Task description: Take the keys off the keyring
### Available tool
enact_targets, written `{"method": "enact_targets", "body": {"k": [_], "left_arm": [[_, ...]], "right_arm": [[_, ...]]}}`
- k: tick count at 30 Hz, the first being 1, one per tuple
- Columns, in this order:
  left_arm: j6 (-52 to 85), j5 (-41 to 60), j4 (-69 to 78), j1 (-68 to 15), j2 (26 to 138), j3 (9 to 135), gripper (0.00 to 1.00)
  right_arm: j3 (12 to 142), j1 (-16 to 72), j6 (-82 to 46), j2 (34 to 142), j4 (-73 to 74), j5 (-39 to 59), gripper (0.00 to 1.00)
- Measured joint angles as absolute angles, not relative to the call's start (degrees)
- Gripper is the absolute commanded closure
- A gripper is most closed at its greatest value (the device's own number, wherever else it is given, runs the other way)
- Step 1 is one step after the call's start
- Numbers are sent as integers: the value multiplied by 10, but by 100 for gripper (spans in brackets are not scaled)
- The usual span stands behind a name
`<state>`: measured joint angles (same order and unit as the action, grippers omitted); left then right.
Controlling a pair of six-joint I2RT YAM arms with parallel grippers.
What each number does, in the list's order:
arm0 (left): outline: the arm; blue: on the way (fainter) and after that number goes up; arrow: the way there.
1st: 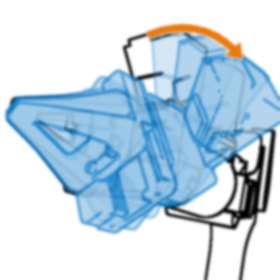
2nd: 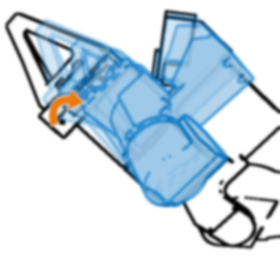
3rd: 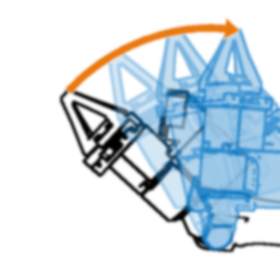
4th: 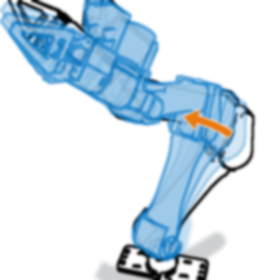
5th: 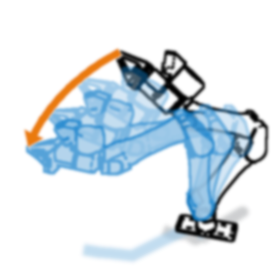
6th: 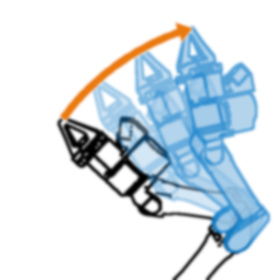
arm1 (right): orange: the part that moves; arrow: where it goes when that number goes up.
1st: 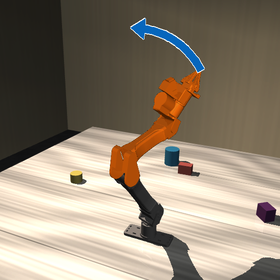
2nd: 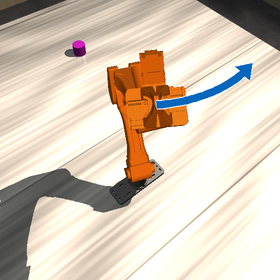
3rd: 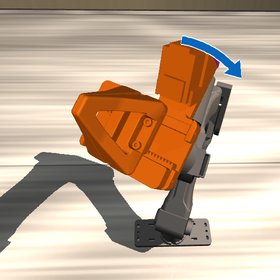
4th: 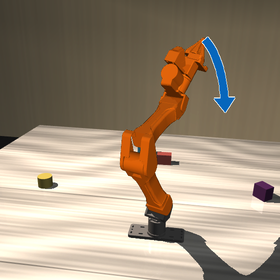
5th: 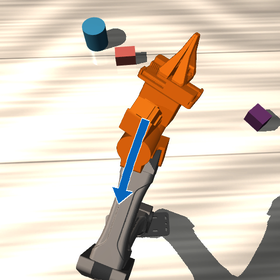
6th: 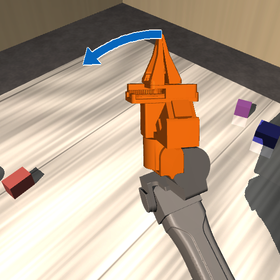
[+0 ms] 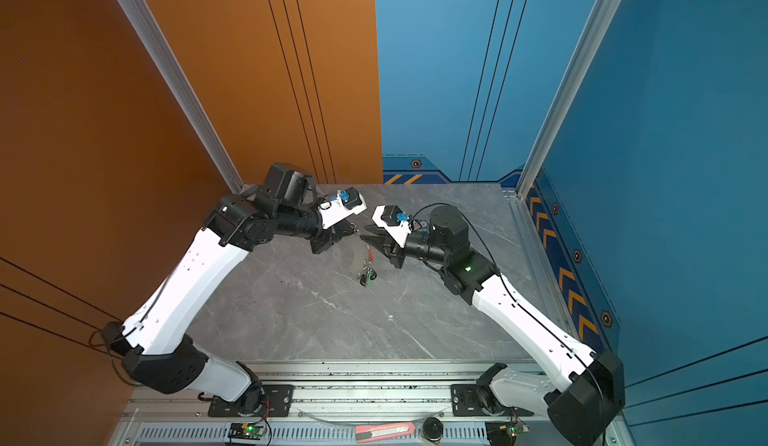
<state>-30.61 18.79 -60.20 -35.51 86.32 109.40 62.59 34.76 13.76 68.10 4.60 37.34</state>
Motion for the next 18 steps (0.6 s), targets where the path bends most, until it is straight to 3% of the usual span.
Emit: {"method": "enact_targets", "body": {"k": [18], "left_arm": [[-306,193,-603,-355,861,1092,100]], "right_arm": [[616,384,142,674,50,338,72]]}}
